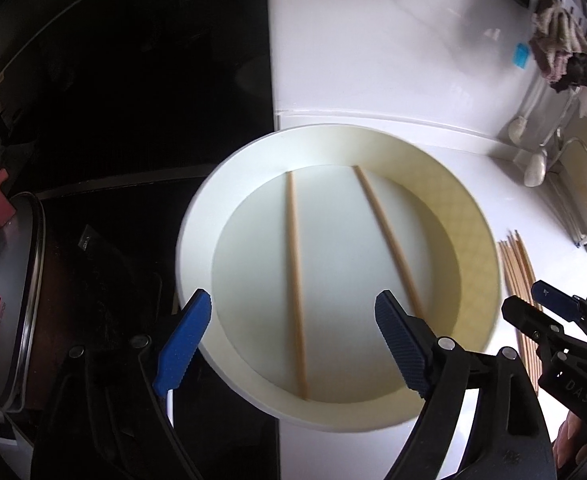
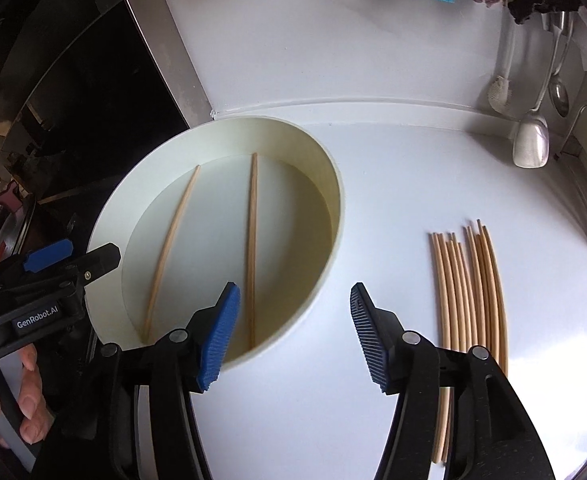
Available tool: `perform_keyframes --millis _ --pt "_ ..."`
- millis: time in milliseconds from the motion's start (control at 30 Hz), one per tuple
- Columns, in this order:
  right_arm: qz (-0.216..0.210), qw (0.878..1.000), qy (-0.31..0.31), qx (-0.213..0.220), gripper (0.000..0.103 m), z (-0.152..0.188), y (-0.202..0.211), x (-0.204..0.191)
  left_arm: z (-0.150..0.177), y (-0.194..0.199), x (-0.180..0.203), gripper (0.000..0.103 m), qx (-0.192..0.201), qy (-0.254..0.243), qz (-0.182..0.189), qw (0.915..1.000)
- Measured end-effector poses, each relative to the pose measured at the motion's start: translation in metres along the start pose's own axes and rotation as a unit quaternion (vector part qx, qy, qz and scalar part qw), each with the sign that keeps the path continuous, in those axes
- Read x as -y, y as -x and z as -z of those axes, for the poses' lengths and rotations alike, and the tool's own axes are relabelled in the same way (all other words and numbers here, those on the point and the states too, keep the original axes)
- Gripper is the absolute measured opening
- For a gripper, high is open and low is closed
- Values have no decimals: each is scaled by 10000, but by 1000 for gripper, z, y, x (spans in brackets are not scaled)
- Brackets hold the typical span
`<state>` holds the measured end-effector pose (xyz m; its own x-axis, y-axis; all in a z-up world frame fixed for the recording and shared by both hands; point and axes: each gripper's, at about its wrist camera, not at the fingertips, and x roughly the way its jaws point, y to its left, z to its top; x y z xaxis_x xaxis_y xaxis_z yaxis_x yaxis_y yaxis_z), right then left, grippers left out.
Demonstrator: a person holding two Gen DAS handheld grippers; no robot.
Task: Organize utensils
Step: 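Move both open tools back over the remaining chopsticks on the counter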
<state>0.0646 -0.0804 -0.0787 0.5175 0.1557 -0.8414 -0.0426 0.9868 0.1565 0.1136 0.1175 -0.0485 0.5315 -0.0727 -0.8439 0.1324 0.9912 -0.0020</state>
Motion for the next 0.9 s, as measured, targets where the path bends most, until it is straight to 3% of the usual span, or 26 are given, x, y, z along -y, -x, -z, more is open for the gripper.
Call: perform_keyframes --millis 567,900 --pt "222 9987 -398 215 60 25 56 95 14 32 88 83 -7 -320 116 9994" --pt "239 9972 -674 207 61 31 64 142 15 38 126 83 18 -395 240 9989"
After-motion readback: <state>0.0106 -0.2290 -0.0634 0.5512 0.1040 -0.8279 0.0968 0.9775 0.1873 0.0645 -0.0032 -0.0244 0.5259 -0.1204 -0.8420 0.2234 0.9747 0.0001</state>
